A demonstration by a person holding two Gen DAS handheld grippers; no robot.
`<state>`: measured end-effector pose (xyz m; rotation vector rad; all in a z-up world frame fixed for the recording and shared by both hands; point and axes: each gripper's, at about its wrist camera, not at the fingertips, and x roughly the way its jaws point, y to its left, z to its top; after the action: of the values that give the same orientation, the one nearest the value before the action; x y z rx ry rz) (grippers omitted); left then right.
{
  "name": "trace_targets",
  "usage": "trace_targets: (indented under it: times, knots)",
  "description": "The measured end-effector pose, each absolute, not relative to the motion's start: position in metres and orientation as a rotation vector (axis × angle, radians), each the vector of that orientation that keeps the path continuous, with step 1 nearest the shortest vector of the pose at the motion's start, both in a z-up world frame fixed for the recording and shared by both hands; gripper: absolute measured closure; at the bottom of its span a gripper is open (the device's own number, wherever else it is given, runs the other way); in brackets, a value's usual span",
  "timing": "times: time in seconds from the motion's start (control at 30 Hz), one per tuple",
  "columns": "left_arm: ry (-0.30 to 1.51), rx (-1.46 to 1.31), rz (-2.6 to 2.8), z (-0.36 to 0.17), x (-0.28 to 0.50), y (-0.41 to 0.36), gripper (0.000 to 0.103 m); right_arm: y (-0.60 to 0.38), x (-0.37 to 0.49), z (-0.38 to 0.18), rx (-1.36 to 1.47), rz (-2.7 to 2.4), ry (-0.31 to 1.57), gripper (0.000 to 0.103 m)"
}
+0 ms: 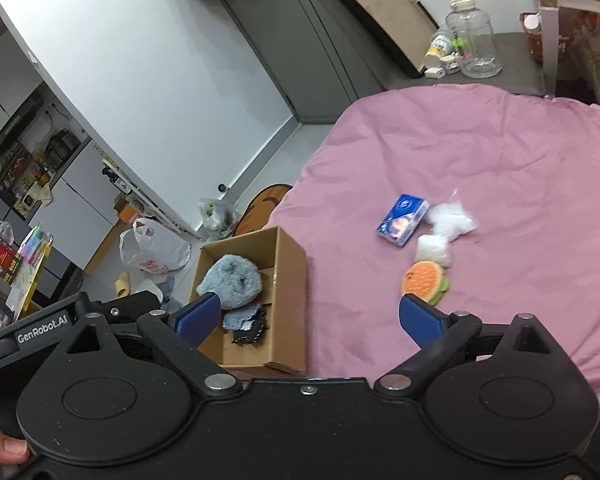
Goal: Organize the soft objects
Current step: 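Withdraw both tools from the box toward the remaining items on the bed, then grasp the orange burger plush with the left gripper while the right grasps the white wrapped bundle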
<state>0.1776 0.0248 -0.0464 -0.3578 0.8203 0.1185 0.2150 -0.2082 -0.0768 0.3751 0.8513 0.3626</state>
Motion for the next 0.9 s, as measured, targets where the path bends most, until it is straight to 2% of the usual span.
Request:
trace_targets:
  times: [0.33, 0.9]
  knots:
    - [0.8, -0.314, 0.069, -0.039, 0.175, -0.018, 0.0, -0.252, 0.207, -0.074, 0.372, 0.338, 0.839, 0.006]
    - [0.869, -0.337, 0.098, -0.078, 0.204, -0.075, 0.001, -0.325, 0.22, -0.113, 0.45, 0.289, 0.861, 0.006]
